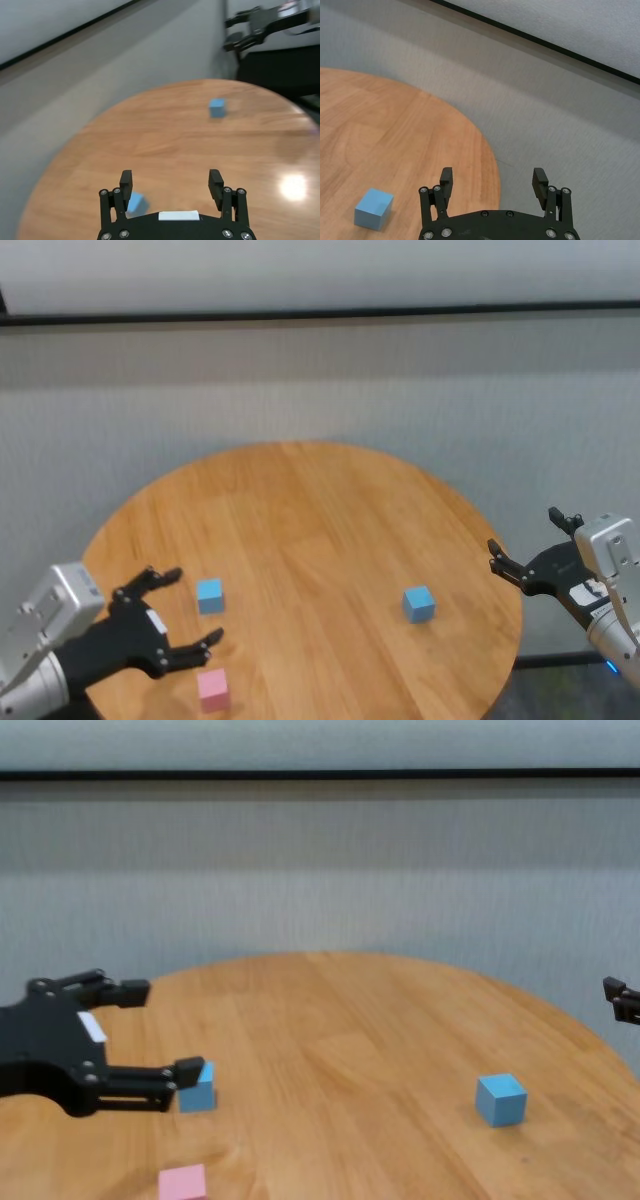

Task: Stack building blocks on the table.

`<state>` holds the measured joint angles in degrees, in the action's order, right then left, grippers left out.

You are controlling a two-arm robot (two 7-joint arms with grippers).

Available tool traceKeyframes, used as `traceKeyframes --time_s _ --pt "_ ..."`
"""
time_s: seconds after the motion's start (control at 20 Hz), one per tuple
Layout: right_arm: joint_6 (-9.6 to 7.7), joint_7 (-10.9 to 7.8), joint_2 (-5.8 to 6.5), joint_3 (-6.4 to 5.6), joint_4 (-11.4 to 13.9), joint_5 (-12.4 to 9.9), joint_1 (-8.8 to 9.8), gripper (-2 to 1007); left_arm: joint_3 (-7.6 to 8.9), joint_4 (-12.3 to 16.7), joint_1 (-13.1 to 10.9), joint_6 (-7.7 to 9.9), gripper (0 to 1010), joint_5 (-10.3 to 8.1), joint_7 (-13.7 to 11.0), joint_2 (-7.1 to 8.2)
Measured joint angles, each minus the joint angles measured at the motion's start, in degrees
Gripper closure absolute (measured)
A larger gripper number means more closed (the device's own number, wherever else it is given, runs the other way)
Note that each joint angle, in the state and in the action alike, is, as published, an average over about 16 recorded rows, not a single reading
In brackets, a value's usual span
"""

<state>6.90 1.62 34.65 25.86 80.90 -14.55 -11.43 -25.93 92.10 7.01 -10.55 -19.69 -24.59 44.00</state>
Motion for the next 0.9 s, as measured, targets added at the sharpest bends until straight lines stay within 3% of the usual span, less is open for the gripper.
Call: traceKeyframes --time_s 0.5,0.9 --pt "0.00 0.00 0.00 0.00 0.0 0.0 0.00 4 -1.97 -3.0 1.9 -2.19 10 -4.40 -11.4 -1.79" --pt "0.00 0.00 0.00 0.00 0.0 0.0 0.00 4 -2.53 -6.9 3.1 -3.10 10 -6.23 -17.5 -2.65"
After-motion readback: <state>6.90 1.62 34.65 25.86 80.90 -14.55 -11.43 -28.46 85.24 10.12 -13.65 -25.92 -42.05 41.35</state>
